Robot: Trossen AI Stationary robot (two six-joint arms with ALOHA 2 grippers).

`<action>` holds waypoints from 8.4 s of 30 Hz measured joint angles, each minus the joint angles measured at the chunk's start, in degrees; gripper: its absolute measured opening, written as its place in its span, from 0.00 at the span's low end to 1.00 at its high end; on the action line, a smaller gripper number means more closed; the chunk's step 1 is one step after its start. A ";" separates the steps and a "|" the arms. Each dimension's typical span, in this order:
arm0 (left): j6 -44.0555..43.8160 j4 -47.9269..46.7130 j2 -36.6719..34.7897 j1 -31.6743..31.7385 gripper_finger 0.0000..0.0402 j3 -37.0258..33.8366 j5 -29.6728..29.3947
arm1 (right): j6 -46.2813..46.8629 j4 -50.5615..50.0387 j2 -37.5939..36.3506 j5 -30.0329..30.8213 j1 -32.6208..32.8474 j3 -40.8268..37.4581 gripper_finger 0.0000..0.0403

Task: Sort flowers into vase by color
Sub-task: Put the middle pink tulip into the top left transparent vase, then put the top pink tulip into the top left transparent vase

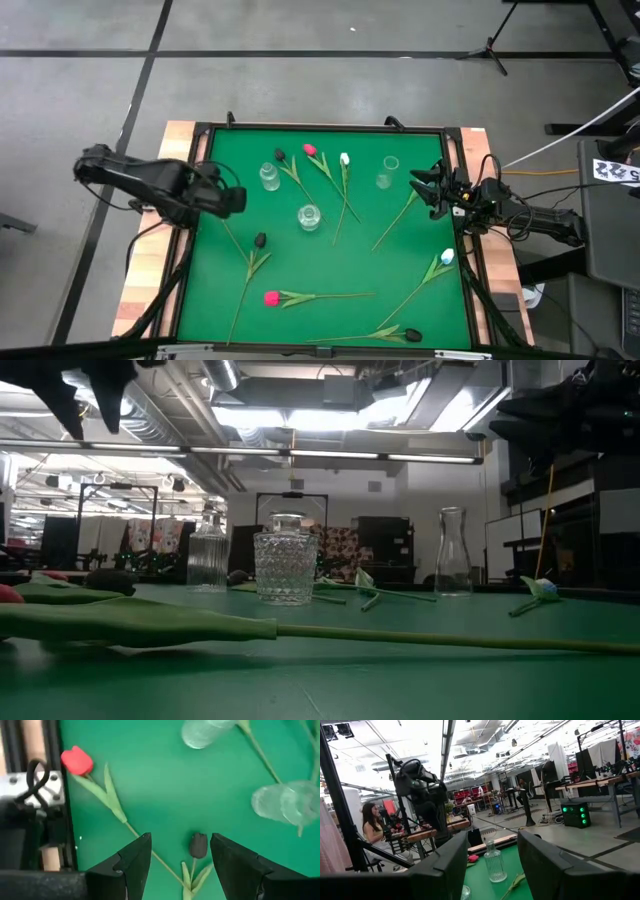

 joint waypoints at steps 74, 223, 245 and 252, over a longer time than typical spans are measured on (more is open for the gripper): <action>-4.17 25.56 6.30 5.38 0.00 -15.66 -34.37 | -0.01 -7.70 0.02 -0.42 0.02 0.02 0.43; 86.62 117.87 -17.44 32.68 0.68 -53.37 -8.94 | -2.93 -6.08 0.00 8.17 0.00 0.02 0.61; 68.59 104.30 -18.02 34.90 0.67 -53.35 -9.52 | -3.00 -6.02 0.01 8.13 0.01 0.02 0.60; 67.05 104.41 -19.17 34.21 0.67 -53.35 -8.19 | -4.56 -6.17 0.81 9.64 0.00 2.55 0.60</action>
